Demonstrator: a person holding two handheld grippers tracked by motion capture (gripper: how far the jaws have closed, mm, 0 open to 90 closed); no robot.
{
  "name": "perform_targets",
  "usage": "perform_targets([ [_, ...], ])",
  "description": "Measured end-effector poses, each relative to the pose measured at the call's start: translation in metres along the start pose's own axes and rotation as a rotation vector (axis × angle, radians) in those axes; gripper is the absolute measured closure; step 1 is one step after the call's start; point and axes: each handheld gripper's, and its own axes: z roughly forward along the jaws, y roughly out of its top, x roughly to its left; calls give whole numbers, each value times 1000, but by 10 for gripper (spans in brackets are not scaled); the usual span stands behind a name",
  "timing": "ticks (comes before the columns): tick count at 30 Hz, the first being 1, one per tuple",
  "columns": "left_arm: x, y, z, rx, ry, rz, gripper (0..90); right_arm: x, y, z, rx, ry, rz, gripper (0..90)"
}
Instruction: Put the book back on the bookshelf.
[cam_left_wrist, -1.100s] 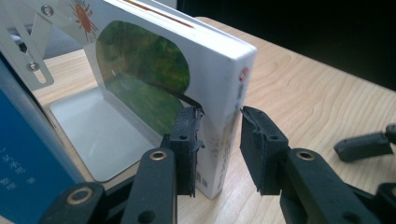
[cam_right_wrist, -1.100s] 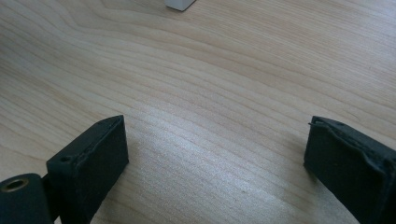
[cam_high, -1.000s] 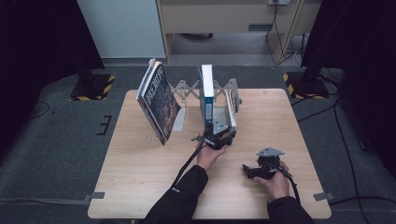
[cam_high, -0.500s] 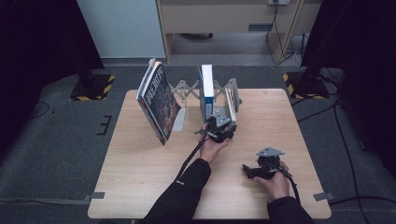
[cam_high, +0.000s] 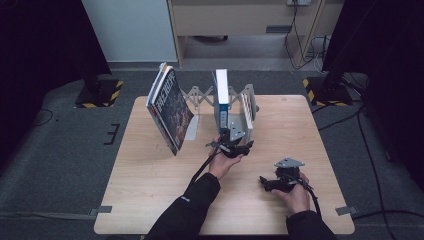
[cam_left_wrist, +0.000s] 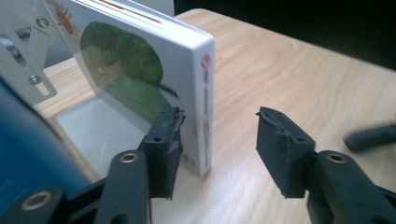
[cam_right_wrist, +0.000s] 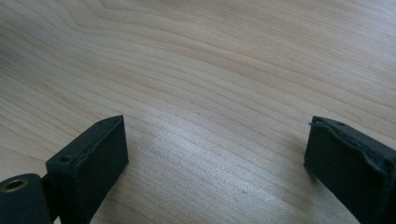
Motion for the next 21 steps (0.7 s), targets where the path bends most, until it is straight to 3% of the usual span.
perform_targets([
  [11,6,-42,-60,87,-67,4,360,0,0,0,0,-1,-7,57],
  [14,12,-56,-75,101,-89,-31,318,0,0,0,1,-3,-5,57],
  [18,24,-74,-94,120,-77,-60,279,0,0,0,0,-3,-5,55],
  [21,34,-88,-107,145,-47,-60,256,0,0,0,2,-1,-5,55],
])
